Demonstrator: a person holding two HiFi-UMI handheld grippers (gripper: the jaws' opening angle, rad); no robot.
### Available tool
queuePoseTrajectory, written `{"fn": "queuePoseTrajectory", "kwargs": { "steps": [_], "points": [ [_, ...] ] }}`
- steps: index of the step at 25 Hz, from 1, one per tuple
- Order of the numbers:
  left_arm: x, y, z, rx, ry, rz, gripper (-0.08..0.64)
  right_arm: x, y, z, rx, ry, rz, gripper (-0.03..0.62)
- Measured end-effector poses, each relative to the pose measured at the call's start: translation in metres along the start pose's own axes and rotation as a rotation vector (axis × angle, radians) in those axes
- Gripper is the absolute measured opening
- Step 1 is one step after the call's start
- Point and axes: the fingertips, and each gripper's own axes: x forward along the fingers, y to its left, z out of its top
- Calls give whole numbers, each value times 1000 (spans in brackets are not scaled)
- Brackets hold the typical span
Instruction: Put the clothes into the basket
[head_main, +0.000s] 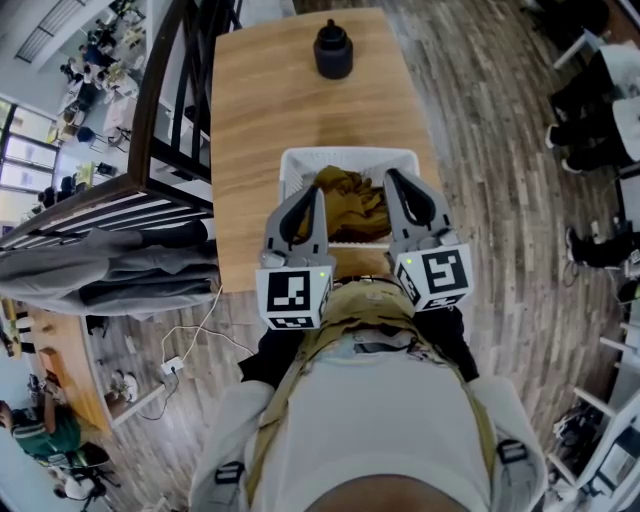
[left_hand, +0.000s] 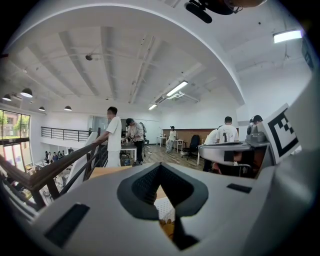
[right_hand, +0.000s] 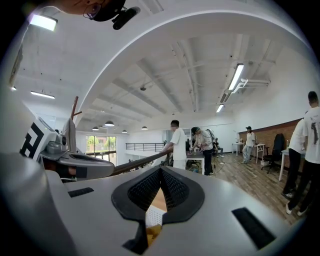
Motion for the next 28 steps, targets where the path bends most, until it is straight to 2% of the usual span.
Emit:
{"fn": "queuePoseTrajectory", "kwargs": {
  "steps": [28],
  "points": [
    [-2, -4, -9, -28, 25, 0, 0, -7, -6, -8, 3, 16, -12, 20]
  ]
}}
